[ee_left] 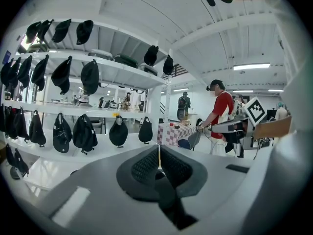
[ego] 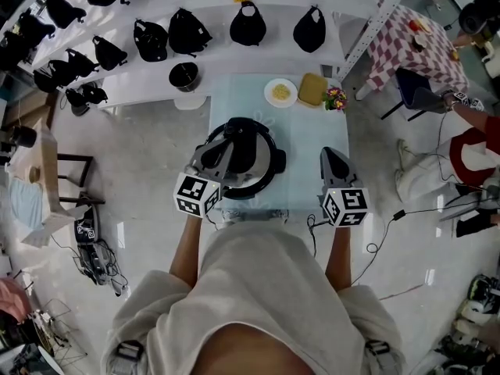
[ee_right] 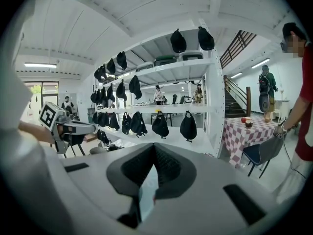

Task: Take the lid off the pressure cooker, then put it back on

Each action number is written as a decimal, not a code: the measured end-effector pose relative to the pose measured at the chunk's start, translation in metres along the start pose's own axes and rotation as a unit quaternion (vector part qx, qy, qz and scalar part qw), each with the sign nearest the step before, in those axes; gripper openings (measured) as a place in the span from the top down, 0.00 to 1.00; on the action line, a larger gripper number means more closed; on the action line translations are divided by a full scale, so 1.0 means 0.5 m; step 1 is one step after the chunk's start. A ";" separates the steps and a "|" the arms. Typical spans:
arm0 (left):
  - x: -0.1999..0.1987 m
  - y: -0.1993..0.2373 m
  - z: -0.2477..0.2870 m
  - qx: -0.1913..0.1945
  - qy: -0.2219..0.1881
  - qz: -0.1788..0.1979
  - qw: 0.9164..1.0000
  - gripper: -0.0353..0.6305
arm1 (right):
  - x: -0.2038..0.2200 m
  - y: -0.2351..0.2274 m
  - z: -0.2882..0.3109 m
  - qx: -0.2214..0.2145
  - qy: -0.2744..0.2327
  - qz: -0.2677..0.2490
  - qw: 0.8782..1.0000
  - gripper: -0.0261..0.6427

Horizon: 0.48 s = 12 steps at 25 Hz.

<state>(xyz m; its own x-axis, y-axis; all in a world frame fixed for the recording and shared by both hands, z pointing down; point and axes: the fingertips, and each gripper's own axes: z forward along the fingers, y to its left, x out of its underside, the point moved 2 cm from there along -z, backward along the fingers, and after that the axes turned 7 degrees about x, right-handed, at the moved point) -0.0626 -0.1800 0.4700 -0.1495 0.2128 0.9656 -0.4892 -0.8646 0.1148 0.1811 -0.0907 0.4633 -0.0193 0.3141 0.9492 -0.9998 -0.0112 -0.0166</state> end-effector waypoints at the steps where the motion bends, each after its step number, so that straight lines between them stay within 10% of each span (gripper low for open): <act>1: 0.000 0.000 0.000 0.000 0.000 0.000 1.000 0.93 | 0.001 0.000 0.000 0.000 0.000 0.000 1.000 0.96; 12: -0.002 0.002 0.009 0.003 0.001 0.004 1.000 0.93 | 0.011 -0.003 0.002 0.001 0.007 -0.005 1.000 0.96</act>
<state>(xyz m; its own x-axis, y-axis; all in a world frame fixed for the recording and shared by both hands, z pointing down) -0.0591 -0.1833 0.4700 -0.1550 0.2073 0.9659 -0.4829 -0.8689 0.1090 0.1823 -0.0899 0.4687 -0.0091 0.3276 0.9448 -0.9999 -0.0104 -0.0060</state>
